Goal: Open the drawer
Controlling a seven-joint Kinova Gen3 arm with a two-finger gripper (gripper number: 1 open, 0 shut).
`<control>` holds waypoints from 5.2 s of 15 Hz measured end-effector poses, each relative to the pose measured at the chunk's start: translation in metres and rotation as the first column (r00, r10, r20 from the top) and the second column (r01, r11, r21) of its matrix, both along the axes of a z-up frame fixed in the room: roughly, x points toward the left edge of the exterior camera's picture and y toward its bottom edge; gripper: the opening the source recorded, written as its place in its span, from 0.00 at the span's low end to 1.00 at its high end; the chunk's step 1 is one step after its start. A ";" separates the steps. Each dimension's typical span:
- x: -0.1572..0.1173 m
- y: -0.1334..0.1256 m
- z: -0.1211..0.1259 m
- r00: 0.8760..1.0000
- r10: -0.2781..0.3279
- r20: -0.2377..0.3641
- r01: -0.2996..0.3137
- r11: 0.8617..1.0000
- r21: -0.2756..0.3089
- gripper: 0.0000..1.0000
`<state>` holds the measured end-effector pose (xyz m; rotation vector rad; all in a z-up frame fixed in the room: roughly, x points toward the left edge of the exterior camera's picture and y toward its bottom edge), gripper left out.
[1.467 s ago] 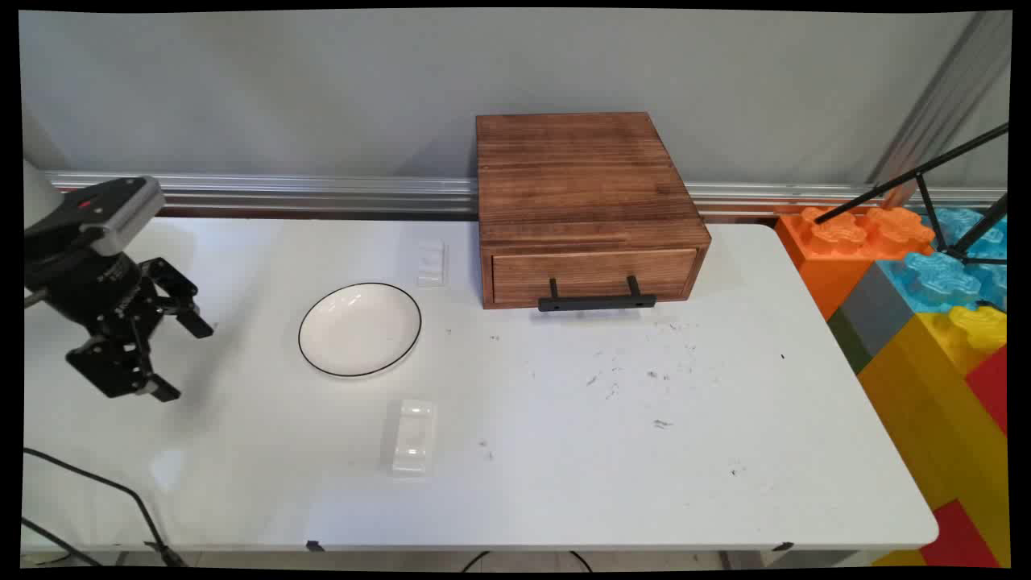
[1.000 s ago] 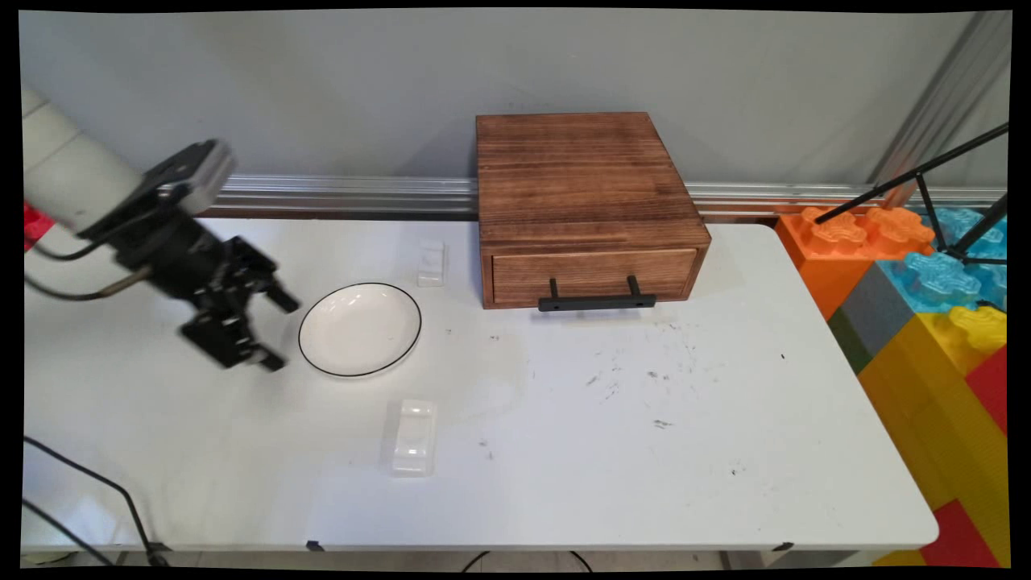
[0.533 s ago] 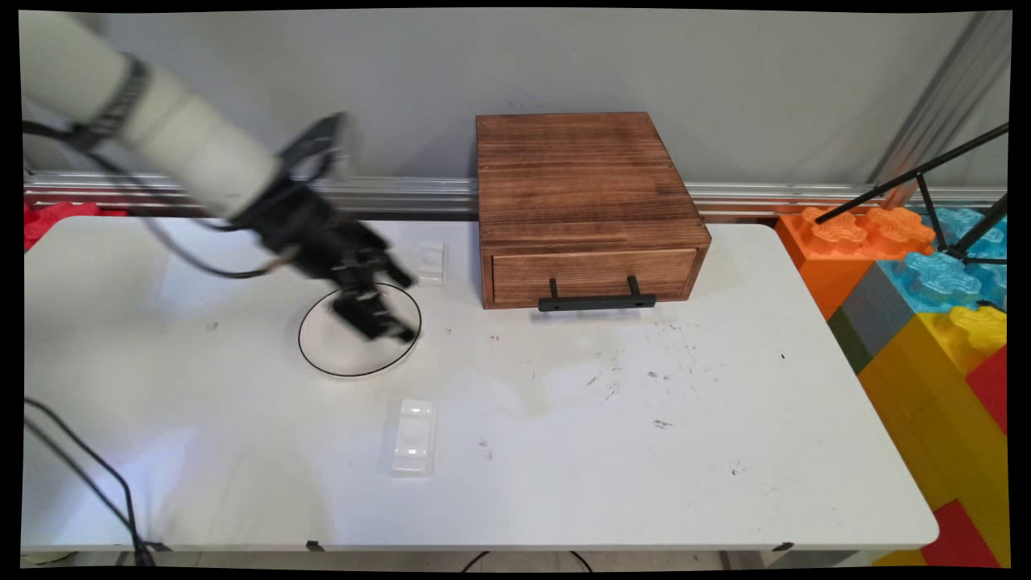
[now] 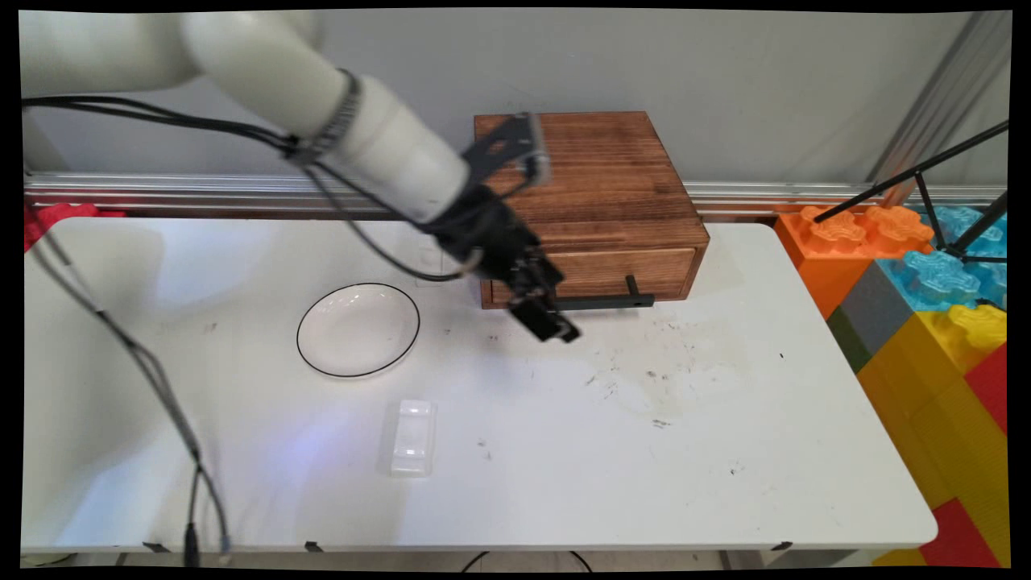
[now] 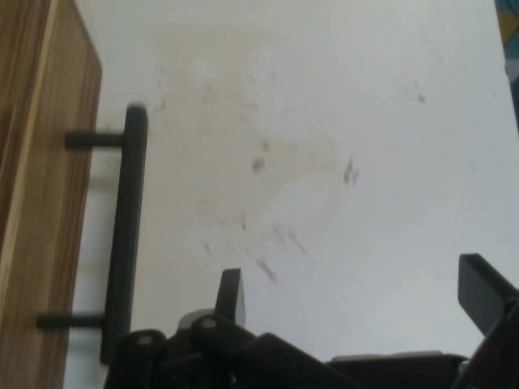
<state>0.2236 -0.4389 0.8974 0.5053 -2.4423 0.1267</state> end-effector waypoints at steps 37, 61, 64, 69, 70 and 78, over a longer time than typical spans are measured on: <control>-0.084 -0.079 -0.083 0.955 -0.012 0.298 0.071 0.980 -0.188 1.00; -0.089 -0.068 -0.125 0.954 -0.034 0.297 0.085 0.983 -0.160 1.00; -0.092 -0.063 -0.124 0.959 -0.041 0.282 0.084 0.986 -0.144 1.00; -0.094 -0.049 -0.120 0.964 -0.055 0.261 0.087 0.990 -0.112 1.00; -0.095 -0.046 -0.119 0.965 -0.057 0.257 0.087 0.991 -0.106 1.00; -0.101 -0.014 -0.113 0.974 -0.059 0.217 0.069 0.997 -0.041 1.00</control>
